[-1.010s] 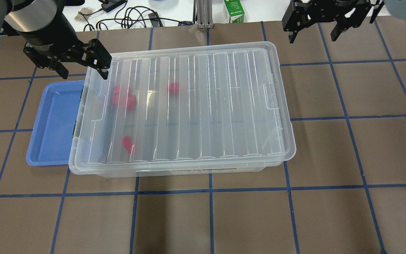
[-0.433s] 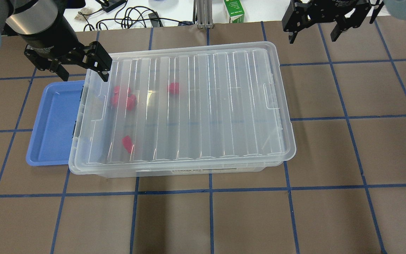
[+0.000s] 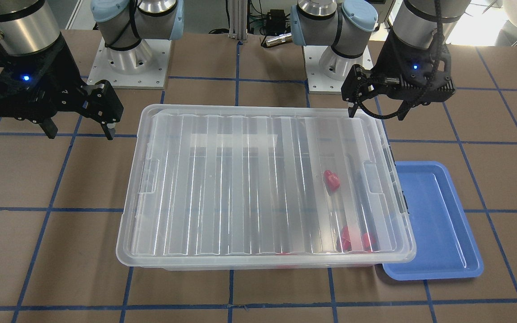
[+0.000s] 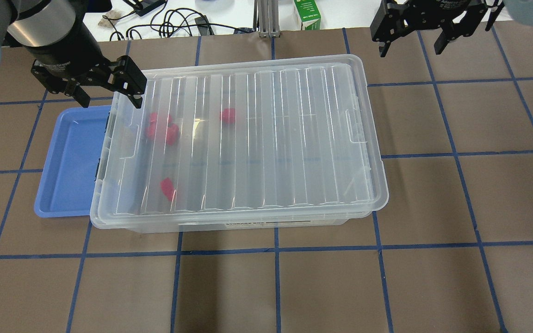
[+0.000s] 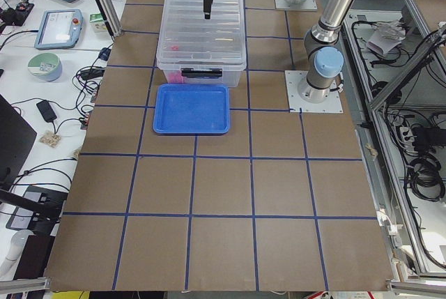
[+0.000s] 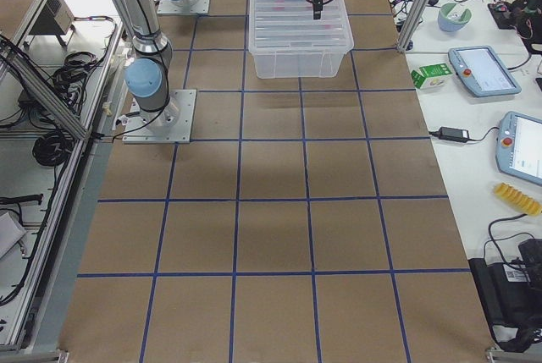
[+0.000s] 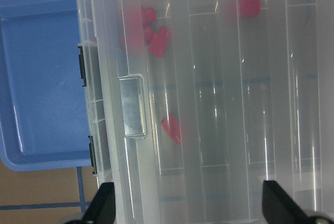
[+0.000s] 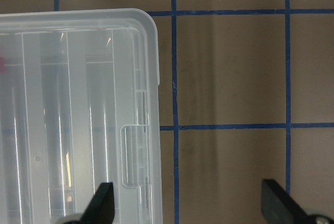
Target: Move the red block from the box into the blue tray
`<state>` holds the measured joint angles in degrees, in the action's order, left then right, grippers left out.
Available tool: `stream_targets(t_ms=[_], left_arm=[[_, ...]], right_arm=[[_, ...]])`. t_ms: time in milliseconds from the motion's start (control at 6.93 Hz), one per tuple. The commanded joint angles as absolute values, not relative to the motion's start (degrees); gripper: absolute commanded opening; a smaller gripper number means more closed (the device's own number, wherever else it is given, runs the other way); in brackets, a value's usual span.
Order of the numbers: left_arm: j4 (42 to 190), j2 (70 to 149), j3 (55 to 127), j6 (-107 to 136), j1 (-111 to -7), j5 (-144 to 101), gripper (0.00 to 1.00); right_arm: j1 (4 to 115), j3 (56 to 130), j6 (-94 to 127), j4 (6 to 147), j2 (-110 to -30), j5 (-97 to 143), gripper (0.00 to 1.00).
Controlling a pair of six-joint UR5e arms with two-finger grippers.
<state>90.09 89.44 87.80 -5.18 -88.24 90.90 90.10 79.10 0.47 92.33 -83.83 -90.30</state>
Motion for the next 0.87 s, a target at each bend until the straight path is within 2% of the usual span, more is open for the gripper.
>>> stream_targets(t_ms=[0,721], left_arm=[[90.1,89.4,87.8,-5.2,-88.2,90.8,1.00],[90.3,89.6,87.8,-5.3,-88.2,90.8,1.00]], right_arm=[[90.1,79.3,0.5,92.1,-83.8,-90.4,1.00],[90.3,79.8,1.1,92.9,-82.5,-90.3,1.00]])
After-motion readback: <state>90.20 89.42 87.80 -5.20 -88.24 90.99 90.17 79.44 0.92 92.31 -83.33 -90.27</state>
